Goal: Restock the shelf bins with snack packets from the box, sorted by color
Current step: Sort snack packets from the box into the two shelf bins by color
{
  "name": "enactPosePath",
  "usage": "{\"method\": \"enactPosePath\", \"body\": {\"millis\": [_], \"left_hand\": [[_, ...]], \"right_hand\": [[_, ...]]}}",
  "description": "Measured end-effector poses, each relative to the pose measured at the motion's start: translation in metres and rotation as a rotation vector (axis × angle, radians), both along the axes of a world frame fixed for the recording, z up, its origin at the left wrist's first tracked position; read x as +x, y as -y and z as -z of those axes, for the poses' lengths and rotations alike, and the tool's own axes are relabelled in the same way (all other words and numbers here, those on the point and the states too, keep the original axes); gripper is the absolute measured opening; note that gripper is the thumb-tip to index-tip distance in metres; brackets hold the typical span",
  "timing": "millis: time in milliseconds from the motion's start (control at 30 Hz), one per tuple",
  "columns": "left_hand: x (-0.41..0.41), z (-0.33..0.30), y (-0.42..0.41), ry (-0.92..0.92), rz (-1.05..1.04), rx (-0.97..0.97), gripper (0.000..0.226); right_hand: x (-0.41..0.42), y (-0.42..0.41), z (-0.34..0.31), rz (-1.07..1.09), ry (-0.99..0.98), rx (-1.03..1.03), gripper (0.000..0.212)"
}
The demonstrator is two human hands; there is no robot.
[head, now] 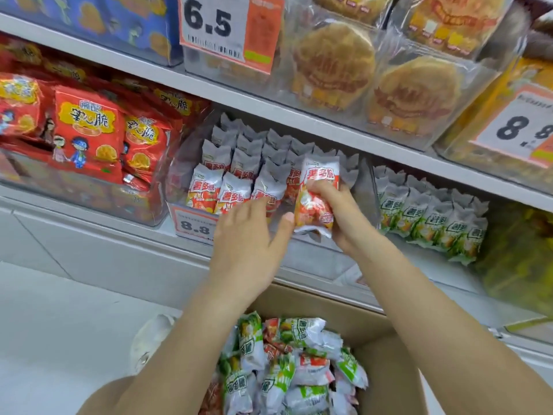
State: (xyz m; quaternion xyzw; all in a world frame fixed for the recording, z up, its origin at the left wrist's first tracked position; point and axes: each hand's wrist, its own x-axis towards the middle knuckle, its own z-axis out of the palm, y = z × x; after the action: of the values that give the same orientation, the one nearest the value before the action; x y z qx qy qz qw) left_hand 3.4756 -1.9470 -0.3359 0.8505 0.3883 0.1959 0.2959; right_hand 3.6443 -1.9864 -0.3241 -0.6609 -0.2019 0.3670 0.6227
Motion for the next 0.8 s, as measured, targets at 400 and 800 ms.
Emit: {"method": "enactPosePath", "body": {"millis": [400,800], "left_hand": [[-0.002,0.010,0.001,-0.294,0.033,0.081,0.061],[0.001,0.009,0.005,-0.331,0.040,0.088,0.062]], "right_hand": [[0.015,-0.041,0.043,-0.084,0.215,-0.203,0.049],[0.023,-0.026,0.052,-0.142,0.365,-0.230,0.037]]}}
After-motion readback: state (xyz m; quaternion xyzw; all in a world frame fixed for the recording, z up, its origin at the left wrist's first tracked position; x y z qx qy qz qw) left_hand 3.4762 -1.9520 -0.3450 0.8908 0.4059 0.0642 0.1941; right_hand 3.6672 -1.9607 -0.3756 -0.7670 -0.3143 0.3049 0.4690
